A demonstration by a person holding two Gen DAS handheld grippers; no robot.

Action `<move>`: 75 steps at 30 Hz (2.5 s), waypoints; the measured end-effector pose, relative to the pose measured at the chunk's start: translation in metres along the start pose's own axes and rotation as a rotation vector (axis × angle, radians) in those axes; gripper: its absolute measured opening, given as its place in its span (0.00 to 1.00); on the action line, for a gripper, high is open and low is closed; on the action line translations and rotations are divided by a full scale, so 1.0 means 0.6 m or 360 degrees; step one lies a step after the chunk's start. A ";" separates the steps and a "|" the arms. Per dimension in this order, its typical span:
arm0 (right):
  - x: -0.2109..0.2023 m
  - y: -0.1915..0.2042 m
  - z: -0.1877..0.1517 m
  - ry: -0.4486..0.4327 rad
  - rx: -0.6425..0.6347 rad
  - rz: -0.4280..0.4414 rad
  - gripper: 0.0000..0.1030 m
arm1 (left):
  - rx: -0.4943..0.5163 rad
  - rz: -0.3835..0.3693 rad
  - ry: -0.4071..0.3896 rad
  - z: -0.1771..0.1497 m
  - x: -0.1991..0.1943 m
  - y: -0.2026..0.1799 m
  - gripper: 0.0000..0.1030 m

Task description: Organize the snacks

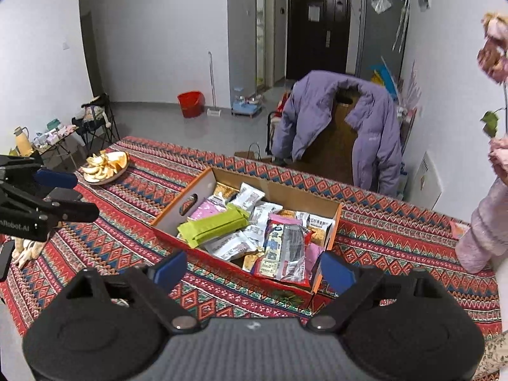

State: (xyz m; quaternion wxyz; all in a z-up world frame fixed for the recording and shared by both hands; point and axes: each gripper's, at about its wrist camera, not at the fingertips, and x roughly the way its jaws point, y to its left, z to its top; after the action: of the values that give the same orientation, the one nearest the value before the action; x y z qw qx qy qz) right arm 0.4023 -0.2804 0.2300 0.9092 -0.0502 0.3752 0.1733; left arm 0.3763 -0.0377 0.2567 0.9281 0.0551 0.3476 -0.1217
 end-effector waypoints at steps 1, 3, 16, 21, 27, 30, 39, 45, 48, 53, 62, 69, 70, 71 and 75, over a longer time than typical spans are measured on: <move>-0.010 0.007 -0.007 -0.0018 -0.0004 -0.0003 0.93 | -0.0003 0.0012 -0.0017 -0.007 -0.010 0.001 0.77; -0.023 0.019 -0.023 -0.0045 -0.0013 0.0002 0.94 | -0.0015 0.0039 -0.0050 -0.026 -0.028 0.001 0.79; -0.090 0.081 -0.186 -0.0346 -0.0005 -0.0060 1.00 | -0.0040 0.0196 -0.0353 -0.215 -0.123 -0.015 0.86; -0.128 0.128 -0.260 -0.0497 -0.0104 -0.0156 1.00 | -0.0028 0.0241 -0.0494 -0.289 -0.169 -0.033 0.91; -0.170 0.196 -0.353 -0.0643 -0.0226 -0.0215 1.00 | -0.0005 0.0273 -0.0619 -0.387 -0.213 -0.066 1.00; -0.183 0.222 -0.395 -0.0694 -0.0258 -0.0262 1.00 | -0.0042 0.0274 -0.0644 -0.435 -0.224 -0.077 1.00; -0.195 0.288 -0.529 -0.0760 -0.0133 -0.0219 1.00 | -0.0190 0.0299 -0.0674 -0.578 -0.231 -0.082 1.00; -0.198 0.332 -0.608 -0.0770 -0.0080 -0.0248 1.00 | -0.0210 0.0371 -0.0757 -0.653 -0.252 -0.080 1.00; -0.189 0.347 -0.641 -0.0783 -0.0018 -0.0259 1.00 | -0.0151 0.0406 -0.0754 -0.684 -0.241 -0.088 1.00; -0.169 0.358 -0.678 -0.0737 0.0014 -0.0238 1.00 | -0.0140 0.0387 -0.0683 -0.713 -0.224 -0.092 1.00; -0.165 0.341 -0.692 -0.0733 0.0104 -0.0291 1.00 | -0.0163 0.0358 -0.0685 -0.709 -0.232 -0.085 1.00; -0.164 0.338 -0.694 -0.0723 0.0111 -0.0307 1.00 | -0.0157 0.0353 -0.0677 -0.710 -0.229 -0.089 1.00; -0.164 0.337 -0.694 -0.0719 0.0118 -0.0302 1.00 | -0.0155 0.0351 -0.0677 -0.710 -0.230 -0.090 1.00; -0.163 0.336 -0.694 -0.0714 0.0124 -0.0297 1.00 | -0.0153 0.0349 -0.0678 -0.709 -0.229 -0.090 1.00; -0.162 0.334 -0.693 -0.0711 0.0132 -0.0287 1.00 | -0.0149 0.0352 -0.0651 -0.709 -0.224 -0.088 1.00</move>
State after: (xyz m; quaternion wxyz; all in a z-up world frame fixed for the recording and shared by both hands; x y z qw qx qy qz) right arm -0.0091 -0.2118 0.0092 0.9827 -0.0066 0.1655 0.0827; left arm -0.0045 0.0159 0.0240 0.9884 0.0238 0.1494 -0.0115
